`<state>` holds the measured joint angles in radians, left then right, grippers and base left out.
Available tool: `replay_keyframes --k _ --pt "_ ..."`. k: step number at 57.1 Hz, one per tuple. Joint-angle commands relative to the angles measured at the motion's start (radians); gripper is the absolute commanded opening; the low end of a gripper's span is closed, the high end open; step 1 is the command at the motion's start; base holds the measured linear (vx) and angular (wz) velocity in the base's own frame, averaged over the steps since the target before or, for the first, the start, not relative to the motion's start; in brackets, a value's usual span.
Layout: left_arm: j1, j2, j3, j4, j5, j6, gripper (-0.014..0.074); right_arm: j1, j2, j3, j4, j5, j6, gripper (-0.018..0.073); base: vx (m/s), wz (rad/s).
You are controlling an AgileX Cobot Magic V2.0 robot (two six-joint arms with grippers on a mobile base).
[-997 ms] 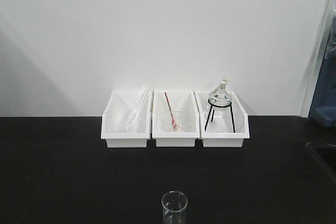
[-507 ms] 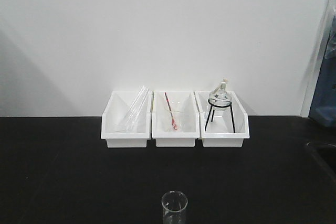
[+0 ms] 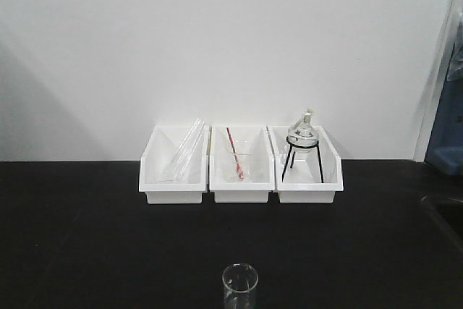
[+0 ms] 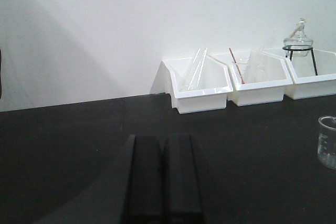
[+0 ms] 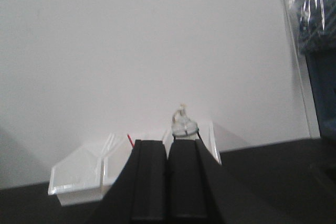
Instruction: Pick beaker and place in left cabinet
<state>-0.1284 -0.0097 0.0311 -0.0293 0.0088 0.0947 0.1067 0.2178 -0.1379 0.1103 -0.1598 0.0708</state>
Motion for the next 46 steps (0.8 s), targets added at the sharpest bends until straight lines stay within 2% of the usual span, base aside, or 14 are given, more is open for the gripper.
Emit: replay_keyframes --k 1,10,18,30,37,38,42,46 --pt "-0.002 -0.019 0.016 -0.007 -0.083 -0.003 0.0001 0.004 0.095 -0.035 -0.006 -0.066 -0.002 0.0008 0.00 0.00" --pt "-0.002 -0.019 0.016 -0.007 -0.083 -0.003 0.0001 0.004 0.226 -0.035 -0.006 -0.093 -0.002 0.0042 0.00 0.00" --pt "-0.002 -0.019 0.016 -0.007 -0.083 -0.003 0.0001 0.004 0.345 -0.035 -0.006 -0.161 -0.002 0.0122 0.00 0.00" --pt "-0.002 -0.019 0.016 -0.007 -0.083 -0.003 0.0001 0.004 0.493 -0.035 -0.005 -0.308 -0.001 0.0333 0.00 0.00" --pt "-0.002 -0.019 0.016 -0.007 -0.083 -0.003 0.0001 0.004 0.587 -0.035 -0.006 -0.398 -0.002 0.0491 0.00 0.00" --pt "-0.002 -0.019 0.016 -0.007 -0.083 -0.003 0.0001 0.004 0.687 -0.035 -0.015 -0.459 -0.002 0.0586 0.00 0.00" --pt "-0.002 -0.019 0.016 -0.007 -0.083 -0.003 0.0001 0.005 0.762 -0.035 -0.064 -0.506 -0.002 0.0614 0.00 0.00" --pt "-0.002 -0.019 0.016 -0.007 -0.083 -0.003 0.0001 0.005 0.832 -0.038 -0.164 -0.559 -0.002 0.0620 0.00 0.00"
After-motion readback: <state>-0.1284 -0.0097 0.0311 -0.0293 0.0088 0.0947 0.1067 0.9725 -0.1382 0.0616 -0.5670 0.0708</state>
